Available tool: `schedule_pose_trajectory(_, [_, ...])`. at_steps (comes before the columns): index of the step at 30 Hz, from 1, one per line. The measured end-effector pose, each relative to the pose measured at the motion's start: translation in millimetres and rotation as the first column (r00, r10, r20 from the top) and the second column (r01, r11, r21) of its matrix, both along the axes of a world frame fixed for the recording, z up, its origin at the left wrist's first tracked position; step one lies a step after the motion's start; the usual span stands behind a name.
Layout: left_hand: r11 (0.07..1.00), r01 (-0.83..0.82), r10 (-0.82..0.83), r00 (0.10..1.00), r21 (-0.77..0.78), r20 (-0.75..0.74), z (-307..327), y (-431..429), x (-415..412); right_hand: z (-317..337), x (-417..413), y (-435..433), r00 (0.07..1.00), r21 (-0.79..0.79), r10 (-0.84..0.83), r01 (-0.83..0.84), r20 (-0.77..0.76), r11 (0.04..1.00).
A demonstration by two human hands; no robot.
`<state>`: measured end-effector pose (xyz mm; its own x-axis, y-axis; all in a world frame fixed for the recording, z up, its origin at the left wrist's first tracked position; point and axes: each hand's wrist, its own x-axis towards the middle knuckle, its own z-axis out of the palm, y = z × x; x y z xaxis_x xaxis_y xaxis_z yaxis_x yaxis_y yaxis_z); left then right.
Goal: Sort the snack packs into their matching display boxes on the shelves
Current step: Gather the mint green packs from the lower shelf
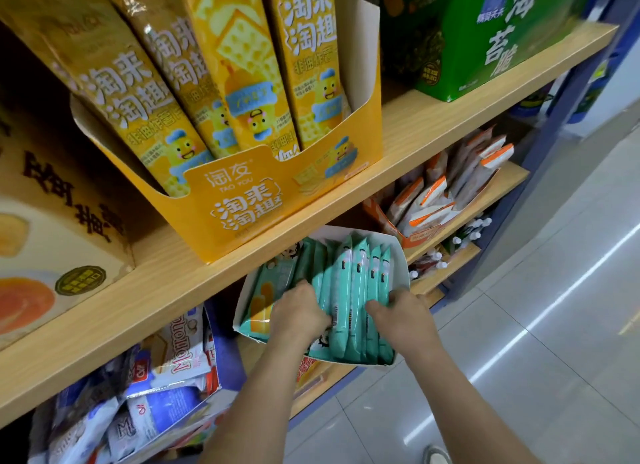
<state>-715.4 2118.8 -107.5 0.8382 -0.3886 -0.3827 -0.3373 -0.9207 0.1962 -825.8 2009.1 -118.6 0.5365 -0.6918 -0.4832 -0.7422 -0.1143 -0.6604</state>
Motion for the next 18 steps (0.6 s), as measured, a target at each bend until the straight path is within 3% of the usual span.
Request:
schedule_pose_trajectory(5, [0.997, -0.071, 0.075, 0.990, -0.035, 0.122, 12.9, 6.6, 2.8, 2.4, -1.9, 2.9, 0.999, -0.054, 0.052, -0.053, -0.011, 0.997])
schedule_pose_trajectory(8, [0.991, -0.053, 0.061, 0.996, -0.126, 0.063, 7.4, 11.4, -0.6, 3.4, -1.3, 4.8, 0.997, -0.082, 0.073, -0.074, -0.010, 0.994])
schedule_pose_trajectory(14, [0.978, 0.009, 0.017, 0.992, -0.209, 0.124, -1.0, 10.0, -10.6, 2.3, -1.4, 5.3, 0.987, -0.158, 0.157, -0.157, -0.015, 0.975])
schedule_pose_trajectory(18, [0.987, 0.131, -0.109, 0.970, -0.090, 0.215, -5.1, 4.2, -12.1, -4.2, -6.3, 7.3, 0.975, -0.216, 0.193, -0.166, 0.110, 0.962])
